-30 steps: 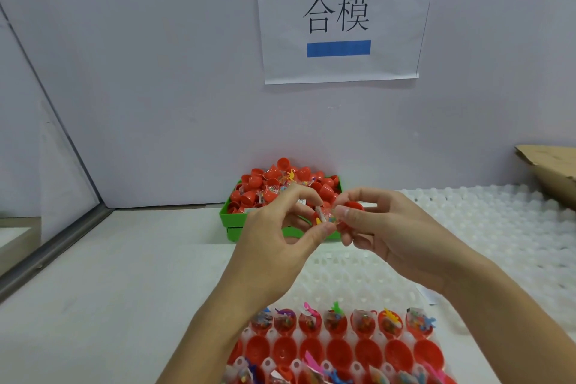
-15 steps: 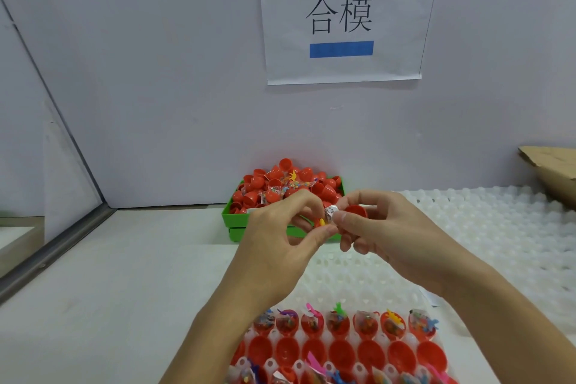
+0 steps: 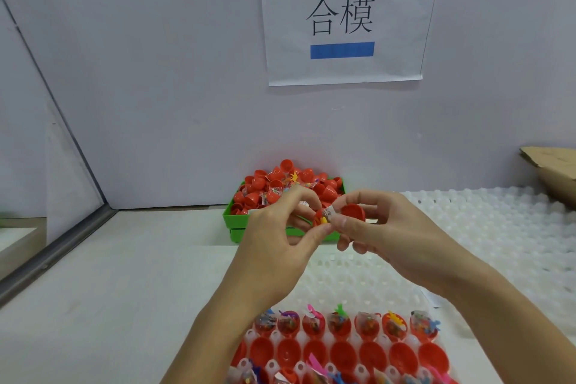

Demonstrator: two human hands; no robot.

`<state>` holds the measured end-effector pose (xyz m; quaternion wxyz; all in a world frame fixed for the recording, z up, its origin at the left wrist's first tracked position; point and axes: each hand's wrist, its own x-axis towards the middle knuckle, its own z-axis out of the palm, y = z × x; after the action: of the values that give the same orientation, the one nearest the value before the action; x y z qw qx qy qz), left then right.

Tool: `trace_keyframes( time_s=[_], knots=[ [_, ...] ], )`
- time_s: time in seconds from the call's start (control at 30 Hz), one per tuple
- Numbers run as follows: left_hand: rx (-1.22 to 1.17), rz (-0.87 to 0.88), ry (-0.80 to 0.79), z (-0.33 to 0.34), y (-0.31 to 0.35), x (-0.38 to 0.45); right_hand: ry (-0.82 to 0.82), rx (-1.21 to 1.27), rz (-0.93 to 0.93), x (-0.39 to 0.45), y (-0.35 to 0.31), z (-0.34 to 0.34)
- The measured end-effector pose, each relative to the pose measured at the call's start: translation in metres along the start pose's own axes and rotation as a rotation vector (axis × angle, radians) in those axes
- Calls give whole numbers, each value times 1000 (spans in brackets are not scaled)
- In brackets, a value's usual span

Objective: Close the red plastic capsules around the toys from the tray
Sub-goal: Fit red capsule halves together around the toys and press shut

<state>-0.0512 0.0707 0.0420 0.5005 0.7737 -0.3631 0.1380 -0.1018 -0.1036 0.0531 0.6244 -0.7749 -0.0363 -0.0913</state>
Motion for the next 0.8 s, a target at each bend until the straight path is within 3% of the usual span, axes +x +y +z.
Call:
trace_keyframes(
  time_s=[0.2, 0.37, 0.6, 0.8],
  knots=[
    [-36, -30, 20, -3, -1, 2, -52, -96, -77, -4, -6, -6],
    [-18, -2, -75, -7, 0, 2, -24, -120, -132, -3, -6, -5],
    [-192, -63, -69, -6, -4, 2, -30, -26, -128, -3, -5, -10],
    [-155, -24, -67, -7, -3, 3, -31, 14, -123, -3, -5, -11]
  ],
)
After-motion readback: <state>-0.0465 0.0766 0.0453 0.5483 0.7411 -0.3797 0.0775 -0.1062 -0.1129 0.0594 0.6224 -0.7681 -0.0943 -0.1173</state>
